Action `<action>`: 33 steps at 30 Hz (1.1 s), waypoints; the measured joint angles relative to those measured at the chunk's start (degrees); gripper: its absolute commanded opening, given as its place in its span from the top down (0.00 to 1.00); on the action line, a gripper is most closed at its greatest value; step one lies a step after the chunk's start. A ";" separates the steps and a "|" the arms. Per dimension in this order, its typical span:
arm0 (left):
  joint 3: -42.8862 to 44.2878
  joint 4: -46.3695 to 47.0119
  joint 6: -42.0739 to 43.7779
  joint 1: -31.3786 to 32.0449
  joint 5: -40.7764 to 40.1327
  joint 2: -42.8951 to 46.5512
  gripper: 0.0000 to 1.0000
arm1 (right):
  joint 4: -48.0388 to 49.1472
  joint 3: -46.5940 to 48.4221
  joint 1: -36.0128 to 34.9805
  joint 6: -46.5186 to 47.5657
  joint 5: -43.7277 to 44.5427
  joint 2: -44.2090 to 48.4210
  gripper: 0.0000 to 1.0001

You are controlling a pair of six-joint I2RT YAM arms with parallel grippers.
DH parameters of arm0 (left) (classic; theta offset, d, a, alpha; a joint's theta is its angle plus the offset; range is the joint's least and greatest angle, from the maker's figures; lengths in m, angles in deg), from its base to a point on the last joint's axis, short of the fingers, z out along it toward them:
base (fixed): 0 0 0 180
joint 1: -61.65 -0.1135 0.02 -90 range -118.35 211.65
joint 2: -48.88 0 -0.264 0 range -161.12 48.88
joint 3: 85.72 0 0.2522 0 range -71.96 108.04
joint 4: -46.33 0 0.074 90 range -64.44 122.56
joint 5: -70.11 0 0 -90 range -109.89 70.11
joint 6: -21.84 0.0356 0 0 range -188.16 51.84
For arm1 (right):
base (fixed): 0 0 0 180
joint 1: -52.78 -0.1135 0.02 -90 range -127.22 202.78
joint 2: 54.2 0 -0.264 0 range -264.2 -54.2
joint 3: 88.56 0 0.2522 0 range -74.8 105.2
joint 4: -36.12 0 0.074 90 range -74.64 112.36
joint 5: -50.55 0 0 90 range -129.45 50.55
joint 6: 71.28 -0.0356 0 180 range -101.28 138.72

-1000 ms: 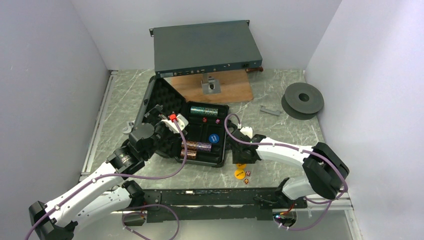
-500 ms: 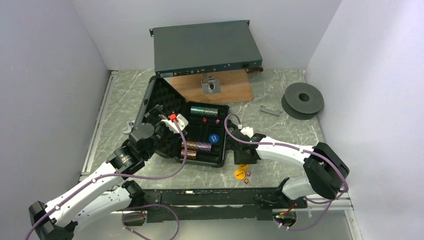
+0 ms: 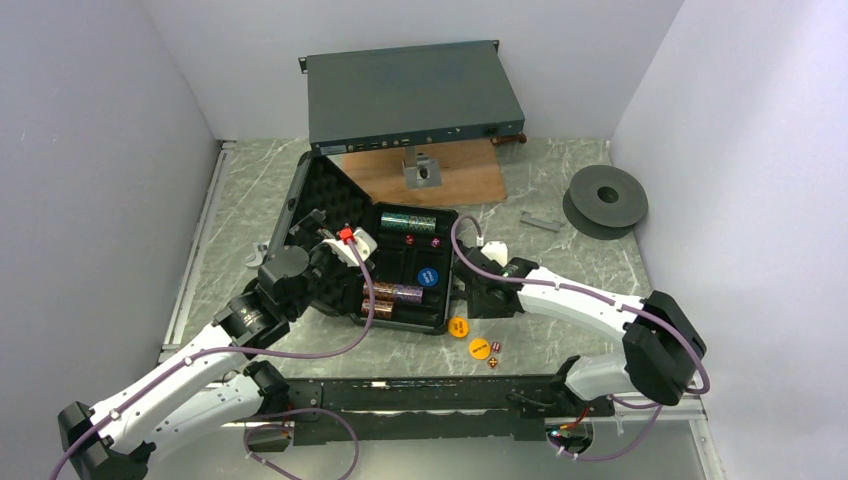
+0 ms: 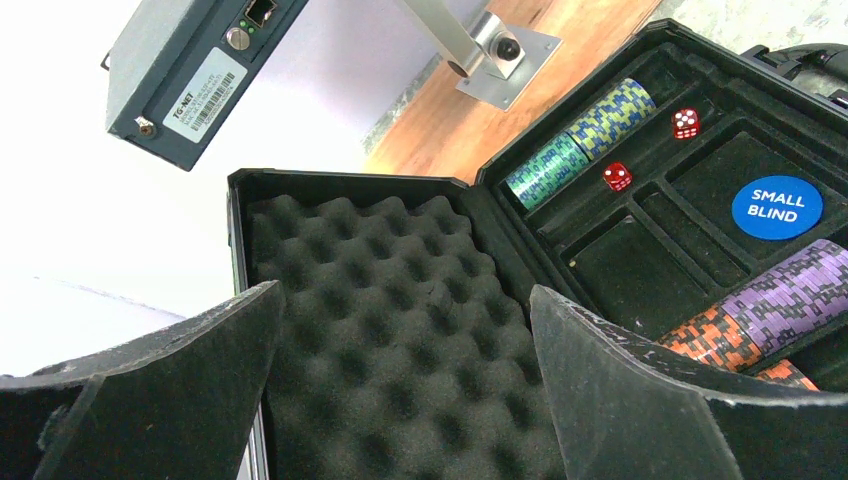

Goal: Pack up texas hold em set

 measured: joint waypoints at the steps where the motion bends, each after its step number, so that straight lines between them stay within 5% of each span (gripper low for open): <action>1: 0.00 0.00 0.00 -0.02 0.00 0.00 0.00 | -0.24 0.46 0.00 0.07 0.07 0.07 0.49; 6: 0.00 -0.02 0.00 -0.02 0.00 0.00 0.00 | -0.94 2.95 0.00 0.76 0.31 0.07 0.46; 14: 0.00 -0.02 0.02 -0.02 0.02 0.00 0.00 | -0.07 3.02 0.00 2.29 -3.04 0.07 0.23; 33: 0.00 -0.04 0.00 -0.02 0.44 0.00 0.00 | 6.93 -0.59 -4.52 7.21 -10.93 -8.55 0.22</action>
